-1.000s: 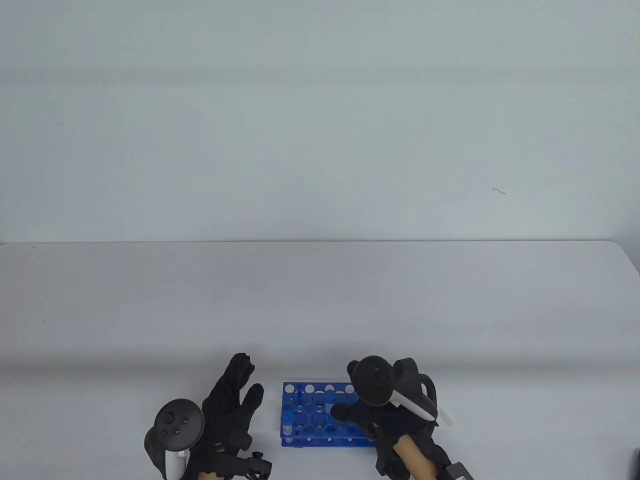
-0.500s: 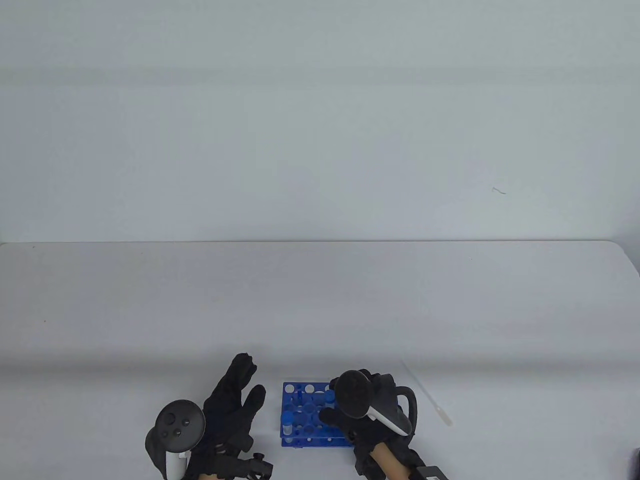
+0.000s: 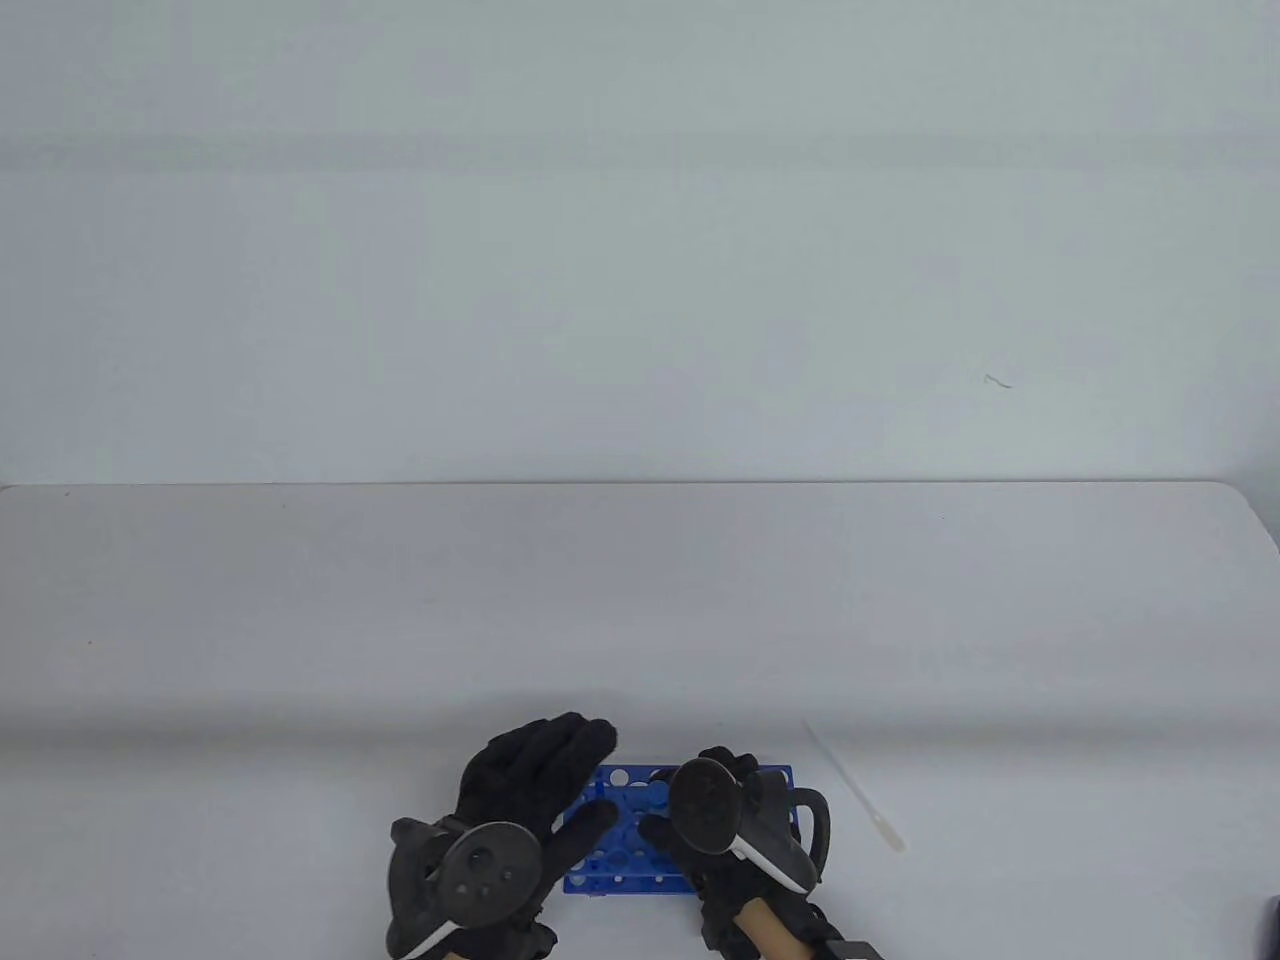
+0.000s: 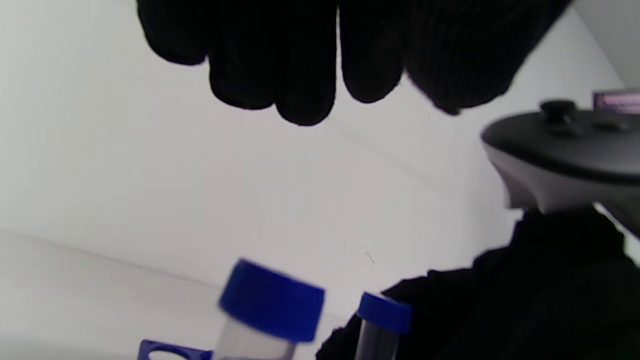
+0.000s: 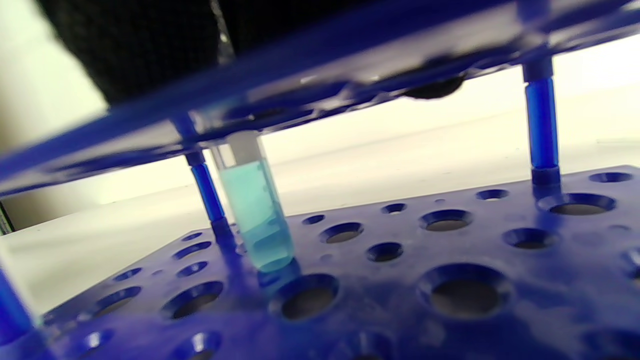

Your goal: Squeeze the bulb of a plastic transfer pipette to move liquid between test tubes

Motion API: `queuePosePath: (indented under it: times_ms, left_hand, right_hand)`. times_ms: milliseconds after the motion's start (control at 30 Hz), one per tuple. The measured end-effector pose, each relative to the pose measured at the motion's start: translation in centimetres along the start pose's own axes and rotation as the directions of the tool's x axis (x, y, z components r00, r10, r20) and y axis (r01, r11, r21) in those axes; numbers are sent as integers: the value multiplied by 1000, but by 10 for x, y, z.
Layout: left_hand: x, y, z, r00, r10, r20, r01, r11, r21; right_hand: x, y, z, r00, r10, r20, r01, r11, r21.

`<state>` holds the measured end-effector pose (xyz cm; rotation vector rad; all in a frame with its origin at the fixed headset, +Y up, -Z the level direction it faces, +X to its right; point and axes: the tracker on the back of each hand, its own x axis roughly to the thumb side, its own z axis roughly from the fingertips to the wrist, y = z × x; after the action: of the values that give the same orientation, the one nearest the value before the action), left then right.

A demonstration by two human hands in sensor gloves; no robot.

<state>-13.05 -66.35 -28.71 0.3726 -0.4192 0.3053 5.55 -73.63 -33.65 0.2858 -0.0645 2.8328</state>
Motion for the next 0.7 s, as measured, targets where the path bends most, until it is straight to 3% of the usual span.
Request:
queuePosePath:
  times_ms: [67,167,233,367,700]
  left_hand:
    - [19,-4,-13,990,-133,34,136,987,-88]
    - [41,-19,-32,920,-380,95,391,889,-237]
    - [48,-29,-40,890,-439,126,456,843,-286]
    - [51,-47,-50,892,-432,135,452,828,-334]
    - [40,-51,-55,934,-343,103,357,879,-317]
  right_hand:
    - [0,0,1,1000,4,0,-4,1000,-7]
    - [0,0,3,1000,15,5,-15,1000,-26]
    - [0,0,3,1000,11,6,-11,1000,-25]
    - [-1,0,3,1000,3,5,-3,1000,-26]
    - [-2,-1,3,1000,2,-4,-3,999,-33]
